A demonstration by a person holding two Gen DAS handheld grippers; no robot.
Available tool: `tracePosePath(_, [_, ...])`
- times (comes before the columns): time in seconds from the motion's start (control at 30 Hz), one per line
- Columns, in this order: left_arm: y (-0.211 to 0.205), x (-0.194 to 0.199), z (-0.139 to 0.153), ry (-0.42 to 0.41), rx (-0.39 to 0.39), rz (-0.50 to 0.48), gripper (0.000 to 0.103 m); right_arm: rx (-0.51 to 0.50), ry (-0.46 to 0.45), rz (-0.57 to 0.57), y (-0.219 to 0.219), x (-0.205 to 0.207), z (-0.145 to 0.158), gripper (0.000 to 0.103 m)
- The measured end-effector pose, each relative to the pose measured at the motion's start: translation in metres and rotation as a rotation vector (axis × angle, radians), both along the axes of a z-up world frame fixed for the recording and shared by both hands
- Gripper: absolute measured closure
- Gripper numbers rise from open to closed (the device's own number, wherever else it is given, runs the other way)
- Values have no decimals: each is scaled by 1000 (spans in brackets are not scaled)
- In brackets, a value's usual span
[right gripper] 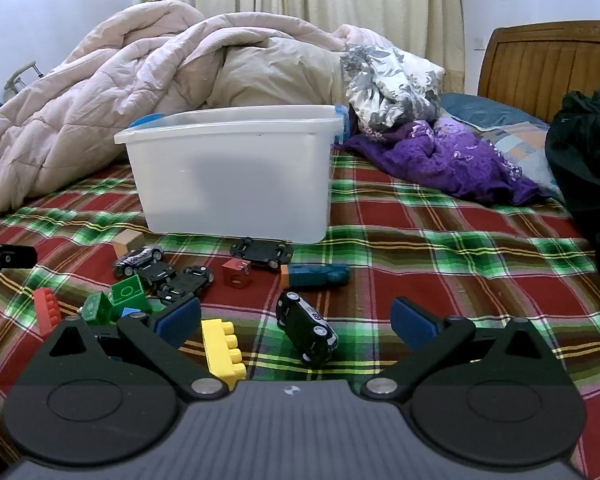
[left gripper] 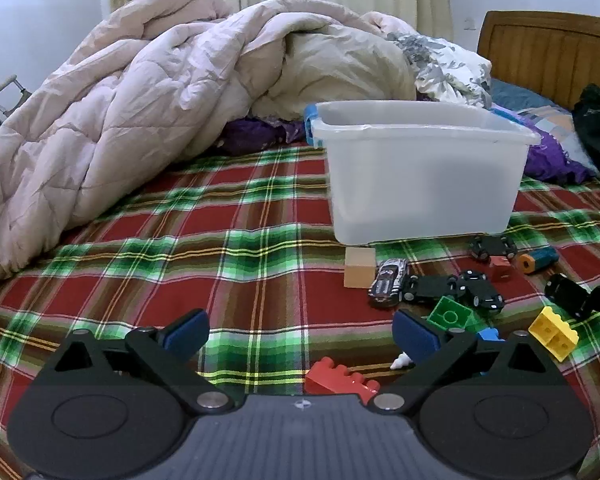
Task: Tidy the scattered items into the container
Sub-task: 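Move both tools toward the toys, left tool over the red brick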
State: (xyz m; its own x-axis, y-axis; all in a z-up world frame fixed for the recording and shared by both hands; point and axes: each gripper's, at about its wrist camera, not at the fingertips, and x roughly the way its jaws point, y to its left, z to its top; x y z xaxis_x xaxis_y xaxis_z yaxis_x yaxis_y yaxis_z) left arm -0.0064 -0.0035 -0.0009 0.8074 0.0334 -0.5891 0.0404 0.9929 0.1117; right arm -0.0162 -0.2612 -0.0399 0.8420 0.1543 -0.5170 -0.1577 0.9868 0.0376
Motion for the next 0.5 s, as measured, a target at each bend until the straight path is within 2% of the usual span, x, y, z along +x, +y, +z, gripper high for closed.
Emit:
tracePosePath(0.33, [-1,-1,1,-2,-2,-12,3,-8,3,5,2,0,-2,0])
tracePosePath(0.5, [-6,-4,1,3,-8,-48,4,-9,1,7,1,0,-2,0])
